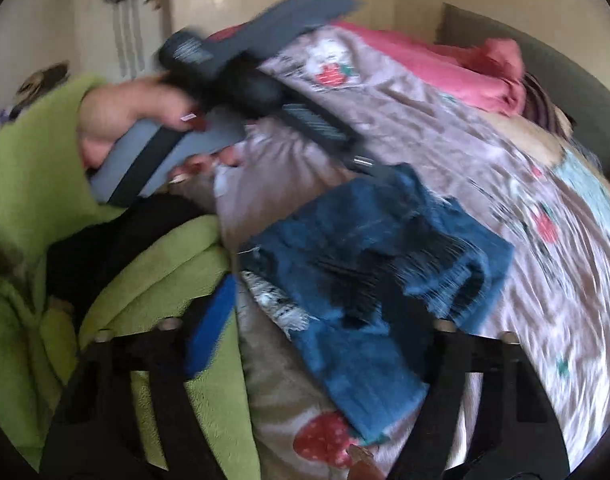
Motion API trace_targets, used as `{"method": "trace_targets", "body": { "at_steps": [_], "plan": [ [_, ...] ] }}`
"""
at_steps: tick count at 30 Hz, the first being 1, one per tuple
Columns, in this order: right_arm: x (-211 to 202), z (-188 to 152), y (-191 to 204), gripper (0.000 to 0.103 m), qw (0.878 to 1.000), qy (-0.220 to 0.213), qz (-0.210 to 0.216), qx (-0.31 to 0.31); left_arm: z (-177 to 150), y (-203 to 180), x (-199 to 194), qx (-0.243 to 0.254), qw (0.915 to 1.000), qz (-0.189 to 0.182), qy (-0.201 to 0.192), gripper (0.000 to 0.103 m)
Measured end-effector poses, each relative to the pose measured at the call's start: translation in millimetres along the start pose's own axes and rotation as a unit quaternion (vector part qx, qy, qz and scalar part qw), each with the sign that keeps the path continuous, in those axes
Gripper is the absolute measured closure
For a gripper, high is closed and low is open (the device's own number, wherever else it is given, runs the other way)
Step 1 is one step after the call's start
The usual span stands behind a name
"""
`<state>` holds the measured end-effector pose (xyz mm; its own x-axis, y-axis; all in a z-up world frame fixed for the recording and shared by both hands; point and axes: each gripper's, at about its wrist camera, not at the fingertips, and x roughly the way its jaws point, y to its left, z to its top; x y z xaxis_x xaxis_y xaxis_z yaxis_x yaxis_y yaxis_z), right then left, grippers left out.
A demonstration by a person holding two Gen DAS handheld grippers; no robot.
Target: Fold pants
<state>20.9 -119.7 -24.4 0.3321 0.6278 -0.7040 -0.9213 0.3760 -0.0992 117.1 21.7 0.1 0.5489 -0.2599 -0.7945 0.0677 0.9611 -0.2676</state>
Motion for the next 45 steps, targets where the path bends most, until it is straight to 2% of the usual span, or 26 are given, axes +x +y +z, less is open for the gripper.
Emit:
{"method": "trace_targets", "body": {
  "at_steps": [2,3,9,11,12,15,17,21,31,37,41,45],
  "plan": [
    [13.1,3.1,8.3,0.06,0.999,0.011,0.008,-0.031,3.4,-3.3,11.5,0.003,0.9999,-0.01,0.013,0.043],
    [16.6,3.8,10.9,0.063,0.999,0.015,0.008,-0.039,4.6,-5.1,17.1,0.007,0.9997,-0.012,0.019,0.045],
    [44.5,11.1,17.8,0.063,0.994,0.028,-0.02,-0.101,5.9,-6.5,40.7,0.018,0.9989,0.004,0.042,0.046],
    [50.7,10.0,16.9,0.079,0.994,0.034,0.001,-0.105,7.3,-3.5,45.4,0.014,0.9989,0.005,0.045,0.043],
    [50.8,10.4,14.3,0.095,0.994,0.037,0.037,-0.092,8.0,-2.3,47.2,0.013,0.9988,0.005,0.047,0.043],
    [35.0,8.8,17.4,0.101,0.992,0.04,0.071,-0.096,9.0,-0.3,49.7,0.013,0.9987,0.005,0.048,0.041],
    [21.4,3.9,21.9,0.101,0.991,0.03,0.081,-0.107,9.0,-0.3,50.4,0.014,0.9988,0.003,0.047,0.038],
    [44.1,-17.5,18.5,0.101,0.991,0.08,0.05,-0.093,8.5,4.3,56.1,-0.005,0.9988,-0.006,0.048,0.032],
    [18.5,-12.3,6.9,0.086,0.995,0.046,0.083,-0.025,4.4,-1.6,41.8,0.006,0.9996,0.006,0.028,0.032],
    [3.3,-11.2,2.3,0.077,0.996,0.034,0.079,-0.015,2.5,-4.8,33.4,0.011,0.9997,0.007,0.021,0.032],
    [-4.8,-4.2,7.0,0.075,0.996,0.023,0.083,-0.011,2.1,-7.3,26.0,0.015,0.9997,0.009,0.014,0.032],
    [-18.8,-0.6,8.5,0.067,0.997,0.007,0.077,0.0,2.0,-9.2,17.6,0.017,0.9998,0.011,0.005,0.032]
  ]
}}
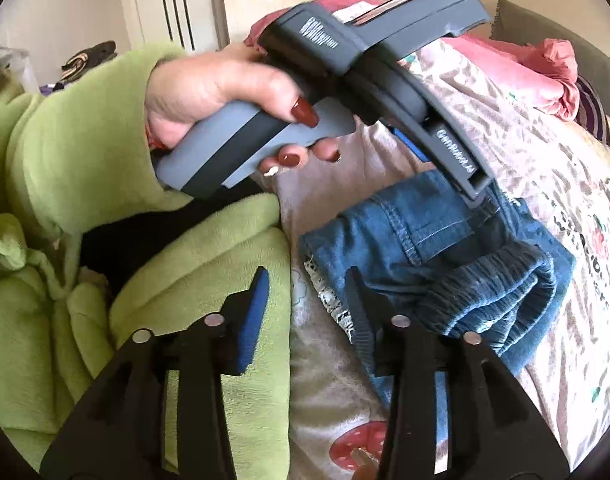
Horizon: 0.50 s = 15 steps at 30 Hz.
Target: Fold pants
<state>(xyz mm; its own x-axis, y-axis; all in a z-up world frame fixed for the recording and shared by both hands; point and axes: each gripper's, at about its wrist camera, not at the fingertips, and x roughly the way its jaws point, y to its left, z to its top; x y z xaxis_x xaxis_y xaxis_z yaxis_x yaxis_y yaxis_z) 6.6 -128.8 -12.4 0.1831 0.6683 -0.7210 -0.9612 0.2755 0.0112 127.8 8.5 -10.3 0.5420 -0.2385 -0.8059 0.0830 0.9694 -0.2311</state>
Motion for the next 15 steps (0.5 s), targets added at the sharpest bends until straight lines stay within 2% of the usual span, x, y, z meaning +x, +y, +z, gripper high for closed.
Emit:
{"method": "trace_targets", "body": {
  "at_steps": [2,6,7,8,15],
  "plan": [
    [-8.8,3.0,-0.4,0.065,1.0,-0.011,-0.004,0.012,-0.7,-0.6,-5.8,0.0,1.0,0.002,-0.006,0.032],
    [-21.7,-1.2,-13.3,0.056,0.999,-0.033,-0.015,0.035,-1.9,-2.0,-15.4,0.003,0.9999,0.005,-0.015,0.031],
    [-23.7,-0.6,-16.8,0.054,0.998,-0.038,-0.021,0.04,-2.2,-2.7,-18.8,0.003,0.9998,0.005,-0.018,0.017],
    [-29.6,-0.7,-20.6,0.054,0.997,-0.045,-0.027,0.049,-2.3,-2.9,-20.8,0.003,0.9998,0.004,-0.021,0.012],
    [-54.1,0.3,-41.1,0.042,0.989,-0.098,-0.065,0.089,-4.1,-11.0,-37.9,0.014,0.999,0.013,-0.04,0.012]
  ]
}}
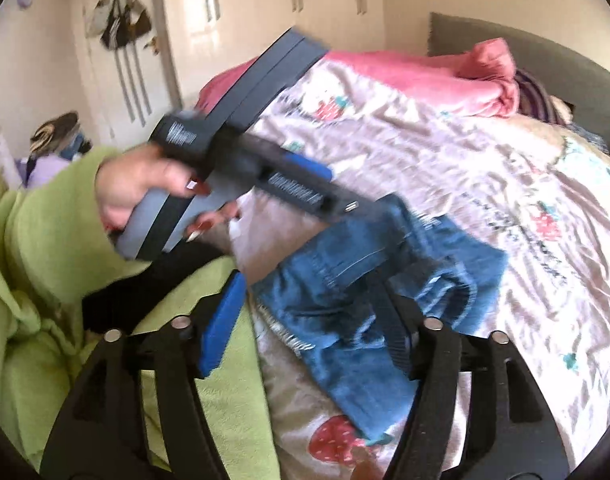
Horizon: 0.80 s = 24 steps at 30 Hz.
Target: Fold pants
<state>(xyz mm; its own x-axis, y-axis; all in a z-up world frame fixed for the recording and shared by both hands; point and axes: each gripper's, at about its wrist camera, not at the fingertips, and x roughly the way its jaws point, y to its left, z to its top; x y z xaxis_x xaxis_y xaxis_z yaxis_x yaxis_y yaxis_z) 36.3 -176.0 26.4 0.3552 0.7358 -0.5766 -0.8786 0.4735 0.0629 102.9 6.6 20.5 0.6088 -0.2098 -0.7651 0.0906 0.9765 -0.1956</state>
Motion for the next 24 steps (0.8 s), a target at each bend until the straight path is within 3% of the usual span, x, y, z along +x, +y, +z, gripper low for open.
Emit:
{"method": "trace_targets", "body": {
  "at_steps": [2,13,24],
  "plan": [
    [-7.7,2.3,-4.7,0.036,1.0,-0.012,-0.018,0.005,0.0,-1.8,-4.9,0.003,1.0,0.005,-0.006,0.006],
    [-28.0,7.2,-28.8,0.021,0.993,-0.057,-0.092,0.047,-0.2,-14.0,-31.6,0.022,0.9988,0.024,-0.037,0.005],
    [-25.3,3.4,-46.1,0.016,0.986,-0.058,-0.135,0.081,-6.2,-16.6,-39.9,0.027,0.9979,0.039,-0.044,0.005]
  ]
}}
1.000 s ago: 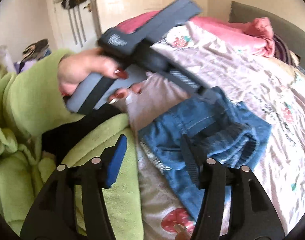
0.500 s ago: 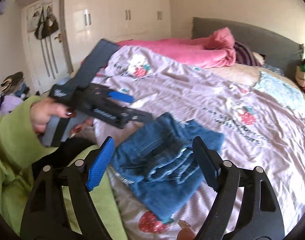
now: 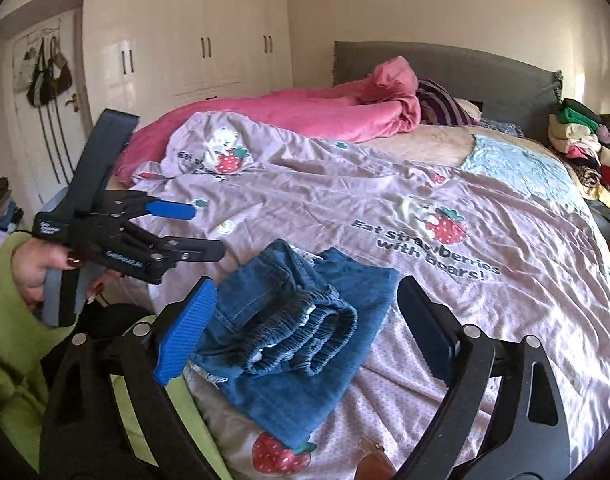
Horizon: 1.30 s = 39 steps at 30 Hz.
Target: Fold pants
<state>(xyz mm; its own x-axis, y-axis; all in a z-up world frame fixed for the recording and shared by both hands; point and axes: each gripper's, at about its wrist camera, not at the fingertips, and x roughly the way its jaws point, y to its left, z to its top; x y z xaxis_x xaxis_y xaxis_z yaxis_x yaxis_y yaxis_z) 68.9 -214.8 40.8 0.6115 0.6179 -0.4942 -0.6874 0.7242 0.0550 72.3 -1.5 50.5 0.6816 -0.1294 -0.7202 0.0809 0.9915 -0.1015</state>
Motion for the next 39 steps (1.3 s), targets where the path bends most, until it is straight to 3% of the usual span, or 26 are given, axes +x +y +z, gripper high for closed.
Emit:
{"method": "trace_targets", "body": {
  "at_steps": [17,23,30,35,39],
  "plan": [
    [58.1,-30.3,-35.1,0.016,0.99,0.098,-0.039,0.096,-25.7,13.5,40.9,-0.009,0.9985,0.02,0.051,0.005],
    [82.0,-45.3,-50.2,0.02,0.981,0.129,-0.028,0.142,-32.6,19.9,58.3,-0.018,0.9972,0.018,0.07,0.005],
    [108.6,-58.1,-54.2,0.04,0.972,0.161,0.004,0.168,-36.3,23.0,75.4,-0.026,0.9958,0.009,0.088,0.005],
    [119.3,-65.8,-57.3,0.04,0.969,0.169,0.015,0.181,-37.3,23.9,84.7,-0.038,0.9951,-0.009,0.091,0.005],
    [125.3,-66.1,-57.8,0.035,0.969,0.173,0.023,0.175,-37.7,22.9,91.5,-0.053,0.994,-0.024,0.093,0.006]
  ]
}}
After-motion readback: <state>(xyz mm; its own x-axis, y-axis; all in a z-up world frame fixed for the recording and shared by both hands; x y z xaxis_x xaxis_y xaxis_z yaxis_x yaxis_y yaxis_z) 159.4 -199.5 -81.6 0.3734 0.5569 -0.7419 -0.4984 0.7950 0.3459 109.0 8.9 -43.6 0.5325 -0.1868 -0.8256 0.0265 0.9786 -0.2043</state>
